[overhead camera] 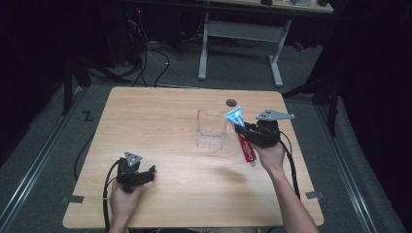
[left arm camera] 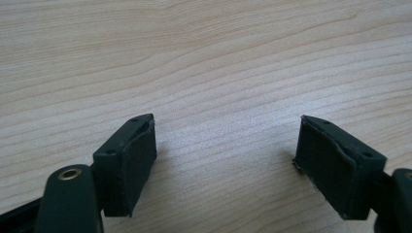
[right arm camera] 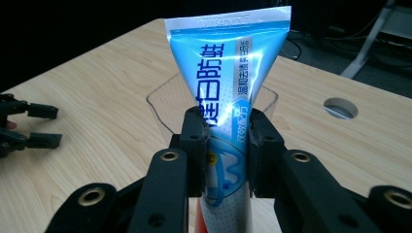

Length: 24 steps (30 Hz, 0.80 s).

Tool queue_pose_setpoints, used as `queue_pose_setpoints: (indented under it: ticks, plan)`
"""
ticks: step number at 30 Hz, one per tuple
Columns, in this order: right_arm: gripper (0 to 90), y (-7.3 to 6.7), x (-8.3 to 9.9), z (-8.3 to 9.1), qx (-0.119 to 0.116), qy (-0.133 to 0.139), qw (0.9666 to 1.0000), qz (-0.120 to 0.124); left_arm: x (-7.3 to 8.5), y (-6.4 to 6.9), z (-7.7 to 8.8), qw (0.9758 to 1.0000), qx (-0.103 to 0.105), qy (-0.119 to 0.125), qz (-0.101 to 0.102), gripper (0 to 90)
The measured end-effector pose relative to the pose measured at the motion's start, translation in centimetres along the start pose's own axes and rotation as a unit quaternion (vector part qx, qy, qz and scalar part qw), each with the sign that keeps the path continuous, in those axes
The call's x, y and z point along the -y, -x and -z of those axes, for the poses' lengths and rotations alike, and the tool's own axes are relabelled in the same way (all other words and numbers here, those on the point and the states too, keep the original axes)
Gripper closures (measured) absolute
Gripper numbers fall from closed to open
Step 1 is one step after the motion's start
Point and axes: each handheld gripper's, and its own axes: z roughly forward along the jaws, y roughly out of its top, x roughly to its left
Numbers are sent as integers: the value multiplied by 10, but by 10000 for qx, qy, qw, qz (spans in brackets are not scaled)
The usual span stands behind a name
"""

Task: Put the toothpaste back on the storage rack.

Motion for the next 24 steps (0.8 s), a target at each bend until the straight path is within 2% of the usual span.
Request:
queue_pose_setpoints:
  ticks: [7,24]
  plan:
    - [731,-4,-10,-5,-107,0,9999,11,0,0,0,10000,5,1,-1,230]
    - [731,-17,-50,-15,-363,335,9988,75,0,0,0,10000,13,-1,-9,229]
